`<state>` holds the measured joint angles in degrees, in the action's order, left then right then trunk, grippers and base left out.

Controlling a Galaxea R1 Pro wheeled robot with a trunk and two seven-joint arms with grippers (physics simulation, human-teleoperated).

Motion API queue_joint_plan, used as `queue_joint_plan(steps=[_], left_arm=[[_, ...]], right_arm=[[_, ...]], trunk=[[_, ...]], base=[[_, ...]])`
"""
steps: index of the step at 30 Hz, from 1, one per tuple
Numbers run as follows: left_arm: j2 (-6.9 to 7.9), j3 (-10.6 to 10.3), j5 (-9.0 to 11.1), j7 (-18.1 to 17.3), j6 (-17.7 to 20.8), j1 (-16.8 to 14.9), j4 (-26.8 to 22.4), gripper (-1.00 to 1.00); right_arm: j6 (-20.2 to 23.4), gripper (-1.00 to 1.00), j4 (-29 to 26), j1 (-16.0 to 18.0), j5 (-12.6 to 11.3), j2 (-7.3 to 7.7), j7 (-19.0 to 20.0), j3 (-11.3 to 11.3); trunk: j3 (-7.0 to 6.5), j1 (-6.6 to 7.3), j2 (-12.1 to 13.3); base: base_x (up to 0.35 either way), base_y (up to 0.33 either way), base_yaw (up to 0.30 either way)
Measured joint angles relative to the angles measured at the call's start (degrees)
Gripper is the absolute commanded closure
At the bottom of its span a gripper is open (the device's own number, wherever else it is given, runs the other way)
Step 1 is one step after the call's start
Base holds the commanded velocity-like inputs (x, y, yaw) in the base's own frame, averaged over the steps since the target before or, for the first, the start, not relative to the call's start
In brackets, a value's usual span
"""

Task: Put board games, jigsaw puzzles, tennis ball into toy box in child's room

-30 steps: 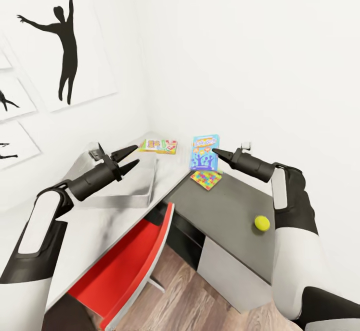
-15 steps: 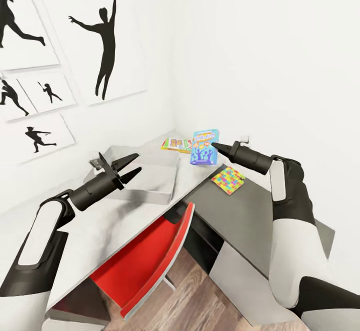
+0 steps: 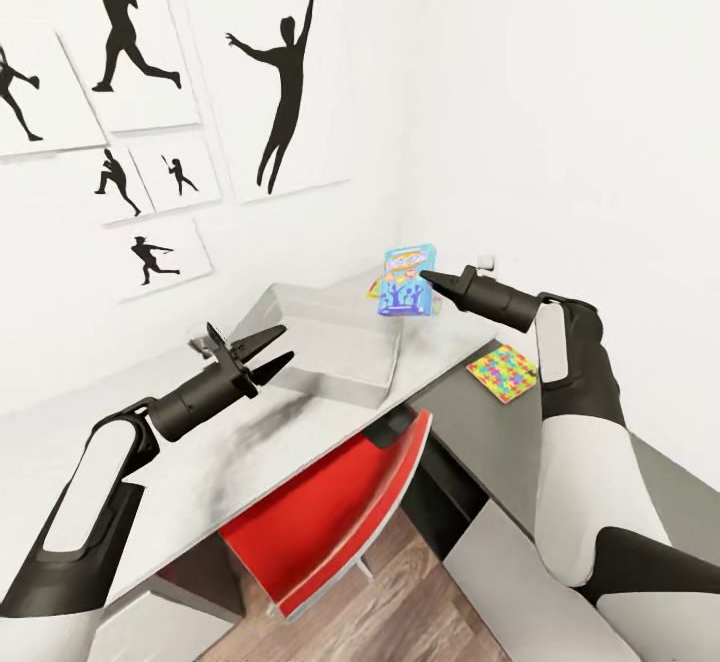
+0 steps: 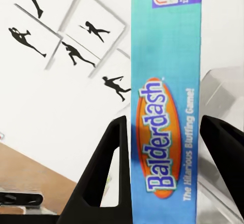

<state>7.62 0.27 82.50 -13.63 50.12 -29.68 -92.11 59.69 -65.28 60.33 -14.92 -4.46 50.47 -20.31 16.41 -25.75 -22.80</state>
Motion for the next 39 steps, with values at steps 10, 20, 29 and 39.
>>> queue_joint_plan(steps=[10, 20, 29, 39], left_arm=[[-0.37, -0.7, 0.0, -0.1, 0.1, 0.2, 0.0, -1.0], [-0.57, -0.8, 0.0, -0.1, 0.1, 0.3, 0.0, -1.0], [0.49, 0.4, 0.5, -1.0, 0.2, 1.3, 0.7, -1.0], [0.49, 2.1, 0.5, -1.0, 0.2, 1.9, 0.7, -1.0]], right_arm=[[0.0, 1.0, 2.2, 1.3, 0.0, -1.22, -0.7, 0.0], [0.0, 1.0, 3.6, 1.6, -0.1, -2.23, -4.6, 0.0], [-1.4, 1.0, 5.3, 1.2, 0.9, -1.82, -6.6, -1.0], [-1.5, 1.0, 8.3, 1.2, 0.1, -1.83, -6.9, -1.5]], trunk=[[0.0, 0.0, 0.0], [0.19, 0.0, 0.0], [0.32, 0.0, 0.0], [0.32, 0.0, 0.0]], base=[[0.0, 0.0, 0.297], [0.0, 0.0, 0.264], [0.0, 0.0, 0.064], [0.0, 0.0, 0.0]])
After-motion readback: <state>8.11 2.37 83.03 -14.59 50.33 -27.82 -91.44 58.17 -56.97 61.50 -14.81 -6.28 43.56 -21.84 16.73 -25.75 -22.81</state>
